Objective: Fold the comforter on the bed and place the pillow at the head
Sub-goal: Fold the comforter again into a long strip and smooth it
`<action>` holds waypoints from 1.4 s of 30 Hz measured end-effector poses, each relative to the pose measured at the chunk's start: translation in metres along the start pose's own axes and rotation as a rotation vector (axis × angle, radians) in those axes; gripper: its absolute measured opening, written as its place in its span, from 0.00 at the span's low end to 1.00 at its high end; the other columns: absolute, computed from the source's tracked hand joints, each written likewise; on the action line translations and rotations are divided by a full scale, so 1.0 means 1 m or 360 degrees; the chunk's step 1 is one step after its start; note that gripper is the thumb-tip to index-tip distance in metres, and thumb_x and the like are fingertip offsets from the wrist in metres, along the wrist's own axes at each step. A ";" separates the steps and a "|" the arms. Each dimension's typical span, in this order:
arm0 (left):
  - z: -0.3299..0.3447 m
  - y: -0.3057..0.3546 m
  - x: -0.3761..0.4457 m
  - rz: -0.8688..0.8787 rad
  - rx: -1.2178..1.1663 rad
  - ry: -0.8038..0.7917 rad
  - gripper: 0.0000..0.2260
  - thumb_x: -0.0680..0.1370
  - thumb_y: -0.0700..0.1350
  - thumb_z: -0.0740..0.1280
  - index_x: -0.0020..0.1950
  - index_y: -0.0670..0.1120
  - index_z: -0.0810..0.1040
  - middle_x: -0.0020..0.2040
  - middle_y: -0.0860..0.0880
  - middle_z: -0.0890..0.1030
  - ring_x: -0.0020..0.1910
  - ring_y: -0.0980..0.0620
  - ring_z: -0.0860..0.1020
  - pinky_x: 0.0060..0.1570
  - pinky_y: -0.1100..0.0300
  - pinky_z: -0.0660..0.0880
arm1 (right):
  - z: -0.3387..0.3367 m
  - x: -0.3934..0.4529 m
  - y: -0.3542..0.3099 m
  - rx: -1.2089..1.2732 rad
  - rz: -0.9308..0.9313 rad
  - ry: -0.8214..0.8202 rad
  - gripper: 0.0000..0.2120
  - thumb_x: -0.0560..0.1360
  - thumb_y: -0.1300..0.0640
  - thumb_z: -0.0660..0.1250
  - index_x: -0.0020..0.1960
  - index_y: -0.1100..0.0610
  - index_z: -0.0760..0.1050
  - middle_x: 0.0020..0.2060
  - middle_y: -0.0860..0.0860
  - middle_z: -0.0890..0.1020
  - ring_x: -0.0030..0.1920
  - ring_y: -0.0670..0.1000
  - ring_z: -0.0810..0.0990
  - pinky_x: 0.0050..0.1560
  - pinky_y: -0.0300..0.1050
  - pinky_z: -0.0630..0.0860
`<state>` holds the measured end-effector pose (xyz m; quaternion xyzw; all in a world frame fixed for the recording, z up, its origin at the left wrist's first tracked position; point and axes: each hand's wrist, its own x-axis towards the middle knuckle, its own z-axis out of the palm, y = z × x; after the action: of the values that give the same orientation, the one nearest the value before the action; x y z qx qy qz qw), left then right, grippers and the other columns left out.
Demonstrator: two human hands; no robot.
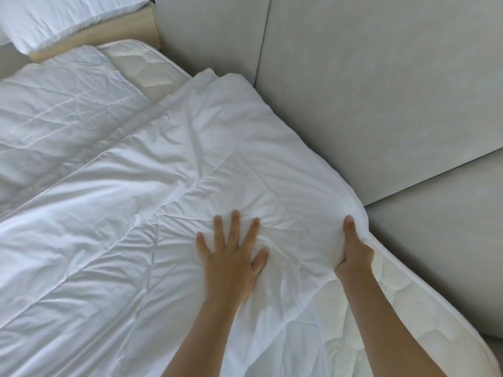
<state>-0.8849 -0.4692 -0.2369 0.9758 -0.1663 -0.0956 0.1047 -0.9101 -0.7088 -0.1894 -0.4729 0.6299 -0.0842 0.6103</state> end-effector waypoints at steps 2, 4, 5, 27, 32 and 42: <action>-0.002 0.001 -0.001 -0.0006 -0.0042 -0.0057 0.30 0.80 0.68 0.49 0.82 0.61 0.51 0.83 0.48 0.50 0.81 0.37 0.49 0.71 0.26 0.50 | -0.003 -0.004 -0.004 0.0151 0.0163 -0.0249 0.36 0.62 0.33 0.80 0.61 0.54 0.79 0.55 0.52 0.84 0.56 0.57 0.82 0.61 0.57 0.79; -0.012 0.004 -0.003 -0.0071 -0.0167 -0.0082 0.29 0.80 0.68 0.47 0.81 0.63 0.49 0.84 0.49 0.47 0.82 0.39 0.47 0.72 0.27 0.50 | -0.008 -0.013 -0.010 0.0303 0.0152 -0.0416 0.25 0.67 0.42 0.80 0.59 0.52 0.81 0.57 0.53 0.85 0.58 0.57 0.83 0.61 0.60 0.79; -0.020 0.007 -0.003 -0.0145 -0.0308 -0.0102 0.29 0.80 0.69 0.44 0.80 0.66 0.45 0.83 0.50 0.43 0.82 0.41 0.43 0.73 0.29 0.48 | -0.009 -0.022 -0.015 0.0324 0.0073 -0.0488 0.23 0.69 0.45 0.79 0.61 0.51 0.81 0.58 0.54 0.85 0.59 0.58 0.84 0.59 0.60 0.80; -0.220 -0.160 -0.325 -0.1282 -0.2954 0.1375 0.17 0.86 0.56 0.51 0.62 0.53 0.77 0.49 0.54 0.87 0.50 0.58 0.85 0.47 0.62 0.79 | 0.052 -0.444 0.162 -0.1252 -0.1795 -0.2756 0.34 0.71 0.46 0.74 0.73 0.33 0.64 0.69 0.29 0.71 0.72 0.36 0.69 0.71 0.47 0.68; -0.166 -0.198 -0.446 -0.1791 -0.3080 0.1365 0.29 0.80 0.67 0.53 0.68 0.49 0.79 0.59 0.41 0.84 0.58 0.44 0.82 0.62 0.49 0.75 | 0.012 -0.449 0.303 -0.1796 -0.2542 -0.2900 0.35 0.72 0.47 0.70 0.74 0.48 0.60 0.74 0.44 0.71 0.75 0.53 0.69 0.74 0.65 0.65; -0.133 -0.244 -0.435 -0.2067 -0.1333 0.0737 0.33 0.78 0.61 0.64 0.78 0.45 0.63 0.74 0.41 0.70 0.72 0.38 0.69 0.71 0.45 0.65 | 0.037 -0.425 0.279 -0.1944 -0.1770 -0.2878 0.32 0.77 0.31 0.53 0.72 0.49 0.72 0.71 0.39 0.74 0.72 0.39 0.70 0.72 0.44 0.68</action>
<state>-1.1842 -0.0708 -0.1011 0.7525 0.5096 0.0130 0.4170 -1.0981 -0.2445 -0.0959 -0.7744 -0.3726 0.3346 0.3867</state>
